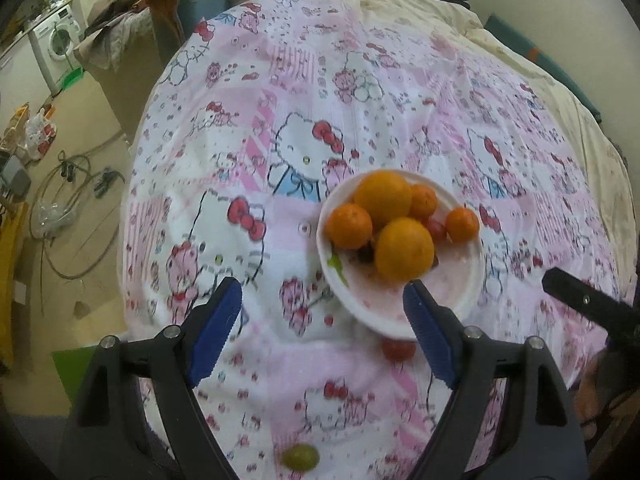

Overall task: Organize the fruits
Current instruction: 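Set the tangerine and grape on the plate, opening both grippers, then grasp the green grape with the left gripper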

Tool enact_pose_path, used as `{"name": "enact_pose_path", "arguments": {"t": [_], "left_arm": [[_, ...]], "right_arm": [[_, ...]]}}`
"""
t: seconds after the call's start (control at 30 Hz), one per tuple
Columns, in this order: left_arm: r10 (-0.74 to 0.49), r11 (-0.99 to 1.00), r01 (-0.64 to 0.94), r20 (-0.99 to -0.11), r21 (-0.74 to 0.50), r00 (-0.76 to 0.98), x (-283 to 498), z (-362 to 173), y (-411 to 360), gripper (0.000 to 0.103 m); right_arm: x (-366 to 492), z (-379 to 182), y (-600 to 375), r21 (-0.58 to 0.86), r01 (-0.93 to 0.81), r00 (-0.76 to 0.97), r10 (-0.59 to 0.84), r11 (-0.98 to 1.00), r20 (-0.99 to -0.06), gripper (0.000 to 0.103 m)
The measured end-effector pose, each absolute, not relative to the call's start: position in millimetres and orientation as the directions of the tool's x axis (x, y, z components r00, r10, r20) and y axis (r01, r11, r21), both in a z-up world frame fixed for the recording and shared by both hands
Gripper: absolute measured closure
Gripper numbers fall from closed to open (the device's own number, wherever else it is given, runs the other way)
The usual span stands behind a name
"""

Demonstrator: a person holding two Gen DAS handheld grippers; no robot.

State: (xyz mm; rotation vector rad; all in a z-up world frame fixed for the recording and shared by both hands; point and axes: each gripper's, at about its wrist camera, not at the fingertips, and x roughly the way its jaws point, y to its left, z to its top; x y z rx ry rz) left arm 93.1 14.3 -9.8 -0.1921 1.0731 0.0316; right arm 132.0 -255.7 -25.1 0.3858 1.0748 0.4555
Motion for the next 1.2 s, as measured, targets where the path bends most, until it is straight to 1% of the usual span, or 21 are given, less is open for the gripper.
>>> {"name": "enact_pose_path", "arguments": {"t": [0.3, 0.47, 0.6, 0.73, 0.83, 0.87, 0.9, 0.93, 1.0, 1.07, 1.13, 1.2], "left_arm": [[-0.077, 0.987, -0.099, -0.908, -0.129, 0.412, 48.4, -16.4, 6.6, 0.022], [-0.128, 0.984, -0.080, -0.944, -0.159, 0.305, 22.5, -38.7, 0.5, 0.022], [-0.129, 0.988, -0.046, -0.961, -0.145, 0.243, 7.1, -59.7, -12.1, 0.023], [-0.076, 0.996, -0.027, -0.976, -0.083, 0.205, -0.9, -79.1, -20.7, 0.023], [-0.045, 0.997, -0.049, -0.983, -0.054, 0.175, -5.2, -90.8, -15.1, 0.023], [-0.044, 0.997, -0.060, -0.984, -0.055, 0.171, -5.5, -92.7, -11.9, 0.026], [-0.050, 0.996, -0.067, -0.984, -0.062, 0.171, -5.8, -93.9, -9.7, 0.032], [-0.061, 0.995, -0.068, -0.983, -0.074, 0.172, -5.5, -94.6, -8.8, 0.036], [-0.075, 0.995, -0.050, -0.983, -0.085, 0.169, -4.6, -96.6, -10.5, 0.054], [-0.055, 0.998, -0.022, -0.985, -0.059, 0.162, -6.2, -99.4, -14.9, 0.058], [-0.047, 0.999, -0.009, -0.985, -0.050, 0.166, -7.2, -99.5, -17.6, 0.066], [-0.034, 0.999, -0.005, -0.984, -0.036, 0.173, -7.7, -99.1, -19.1, 0.070]], "right_arm": [[111.4, -39.9, -256.7, 0.519, -0.132, 0.354, 0.529, 0.844, -0.771, 0.013], [114.8, -41.4, -257.0, 0.507, -0.129, 0.360, 0.516, 0.852, -0.777, 0.013], [115.9, -40.8, -254.2, 0.523, -0.134, 0.352, 0.534, 0.842, -0.769, 0.013], [114.7, -36.8, -248.7, 0.508, -0.162, 0.357, 0.530, 0.846, -0.769, 0.013], [113.1, -35.4, -247.6, 0.519, -0.171, 0.351, 0.544, 0.838, -0.762, 0.013], [112.8, -34.8, -247.4, 0.521, -0.173, 0.351, 0.547, 0.836, -0.761, 0.013], [112.7, -34.2, -246.8, 0.522, -0.176, 0.350, 0.549, 0.835, -0.759, 0.013], [112.6, -33.5, -246.0, 0.524, -0.180, 0.348, 0.552, 0.832, -0.757, 0.013], [112.7, -32.5, -244.0, 0.528, -0.184, 0.345, 0.557, 0.829, -0.755, 0.013], [112.7, -32.3, -241.5, 0.528, -0.189, 0.342, 0.560, 0.828, -0.755, 0.013], [112.5, -33.2, -239.9, 0.526, -0.191, 0.338, 0.558, 0.829, -0.758, 0.013], [112.2, -33.6, -239.4, 0.524, -0.192, 0.335, 0.558, 0.830, -0.760, 0.013]]}}
